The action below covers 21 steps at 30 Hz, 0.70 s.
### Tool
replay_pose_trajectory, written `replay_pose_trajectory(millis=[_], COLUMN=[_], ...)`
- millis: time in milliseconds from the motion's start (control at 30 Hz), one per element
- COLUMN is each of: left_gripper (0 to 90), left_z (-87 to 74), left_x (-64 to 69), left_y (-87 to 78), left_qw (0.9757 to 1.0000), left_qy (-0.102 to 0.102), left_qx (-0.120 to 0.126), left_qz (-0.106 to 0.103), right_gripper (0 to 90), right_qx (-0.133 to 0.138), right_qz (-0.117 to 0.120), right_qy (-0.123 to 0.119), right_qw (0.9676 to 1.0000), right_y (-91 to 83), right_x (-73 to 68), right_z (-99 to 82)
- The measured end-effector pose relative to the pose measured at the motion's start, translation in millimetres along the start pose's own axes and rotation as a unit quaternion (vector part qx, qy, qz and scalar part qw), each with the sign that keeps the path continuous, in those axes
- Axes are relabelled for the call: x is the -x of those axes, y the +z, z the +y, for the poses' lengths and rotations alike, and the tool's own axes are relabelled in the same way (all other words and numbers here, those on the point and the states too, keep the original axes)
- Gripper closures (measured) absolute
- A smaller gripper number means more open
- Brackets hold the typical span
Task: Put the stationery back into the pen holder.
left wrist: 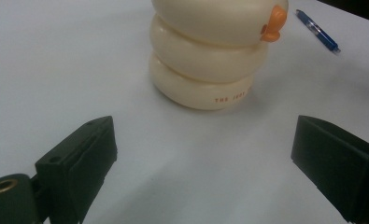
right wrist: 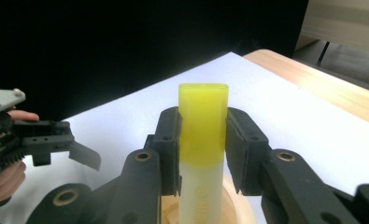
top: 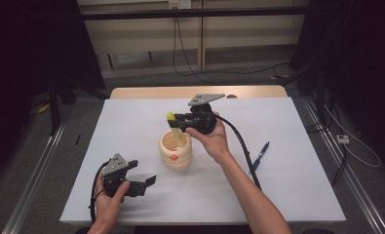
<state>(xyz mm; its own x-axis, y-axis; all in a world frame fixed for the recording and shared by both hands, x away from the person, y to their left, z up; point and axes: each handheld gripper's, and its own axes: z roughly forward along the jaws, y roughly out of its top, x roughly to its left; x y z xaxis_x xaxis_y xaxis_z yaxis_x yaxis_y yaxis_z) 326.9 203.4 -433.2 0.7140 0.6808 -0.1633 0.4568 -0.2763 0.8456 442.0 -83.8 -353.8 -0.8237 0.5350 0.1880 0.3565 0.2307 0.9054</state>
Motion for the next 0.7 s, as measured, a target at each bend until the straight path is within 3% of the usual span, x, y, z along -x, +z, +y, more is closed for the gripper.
replay_pose_trajectory(millis=[233,433,700], left_gripper=[6.8,6.8,6.8], left_z=[0.1,-0.1,0.1], left_x=[-0.1,0.0,-0.2], left_y=[-0.2,0.0,-0.3], left_qw=[1.0,1.0,1.0], left_qy=[0.0,0.0,0.001], left_qx=[-0.003,0.0,-0.003], left_qz=[0.0,0.0,0.001], right_gripper=[67.1,43.7,27.9], right_qx=[-0.012,-0.015,-0.018], right_qz=[-0.005,-0.009,-0.026], right_qy=[0.005,0.02,0.029], right_qw=[0.9999,0.9997,0.9991], right_y=[1.9,-0.4,-7.2], right_x=[1.4,4.1,7.7], right_z=[-3.1,-2.6,-2.6])
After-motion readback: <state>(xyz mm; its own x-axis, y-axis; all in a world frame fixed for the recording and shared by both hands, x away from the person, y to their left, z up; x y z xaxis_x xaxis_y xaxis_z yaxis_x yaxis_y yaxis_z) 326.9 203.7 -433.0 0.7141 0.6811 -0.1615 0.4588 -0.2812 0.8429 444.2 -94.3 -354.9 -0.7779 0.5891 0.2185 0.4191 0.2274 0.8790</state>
